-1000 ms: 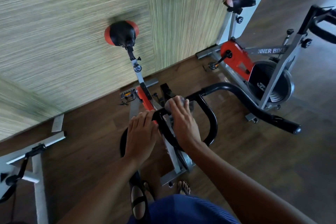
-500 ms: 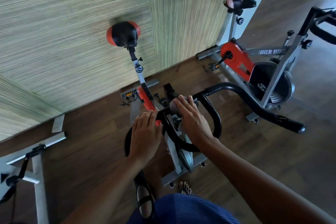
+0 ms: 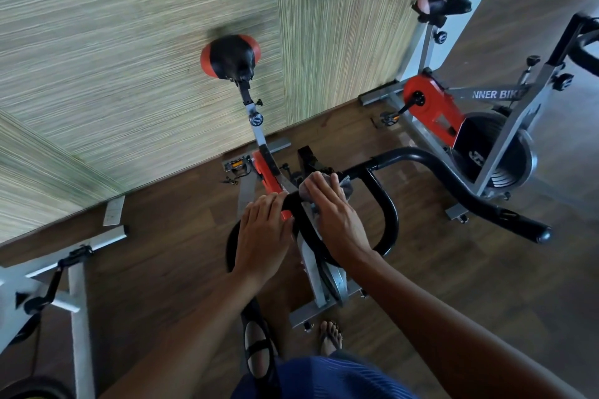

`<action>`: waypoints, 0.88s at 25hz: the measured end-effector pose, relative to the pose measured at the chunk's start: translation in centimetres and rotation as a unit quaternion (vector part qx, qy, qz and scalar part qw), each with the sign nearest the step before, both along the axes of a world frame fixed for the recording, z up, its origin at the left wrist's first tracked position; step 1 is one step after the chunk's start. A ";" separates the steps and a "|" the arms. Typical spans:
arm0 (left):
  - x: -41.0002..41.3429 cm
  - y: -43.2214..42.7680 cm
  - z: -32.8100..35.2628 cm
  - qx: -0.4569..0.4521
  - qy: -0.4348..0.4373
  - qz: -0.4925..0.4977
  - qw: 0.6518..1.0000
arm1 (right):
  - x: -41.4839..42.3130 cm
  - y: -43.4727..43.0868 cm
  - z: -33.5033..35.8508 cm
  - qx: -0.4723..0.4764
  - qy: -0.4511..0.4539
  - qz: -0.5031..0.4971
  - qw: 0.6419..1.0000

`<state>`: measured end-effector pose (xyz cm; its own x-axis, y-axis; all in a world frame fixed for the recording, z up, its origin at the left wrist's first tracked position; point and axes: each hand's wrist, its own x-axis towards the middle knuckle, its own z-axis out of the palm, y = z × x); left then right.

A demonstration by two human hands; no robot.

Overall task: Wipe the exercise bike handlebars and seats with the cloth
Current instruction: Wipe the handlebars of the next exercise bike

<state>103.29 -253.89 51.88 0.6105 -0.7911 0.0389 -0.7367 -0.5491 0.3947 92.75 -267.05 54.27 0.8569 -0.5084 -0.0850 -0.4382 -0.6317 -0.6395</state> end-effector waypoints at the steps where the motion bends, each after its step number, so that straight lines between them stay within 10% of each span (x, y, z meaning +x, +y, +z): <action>1: 0.0 0.0 0.1 0.000 0.000 0.002 1.000 | -0.1 -0.3 0.0 0.015 -0.007 -0.004 1.000; 10: 0.9 0.1 0.7 -0.010 -0.005 -0.019 1.000 | -2.0 2.7 5.1 0.049 -0.246 -0.223 0.942; 16: 5.5 1.1 0.8 0.011 0.038 -0.184 0.982 | -3.0 11.6 3.9 0.100 -0.241 -0.350 0.900; 22: 8.5 0.9 0.3 -0.037 0.150 -0.270 0.950 | -4.7 16.4 -2.9 -0.123 -0.232 -0.383 0.886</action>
<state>111.74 -253.03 52.16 0.1091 -0.9940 -0.0060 -0.7515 -0.0865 0.6540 88.03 -250.61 51.34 0.1673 -0.9101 0.3792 -0.5245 -0.4079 -0.7474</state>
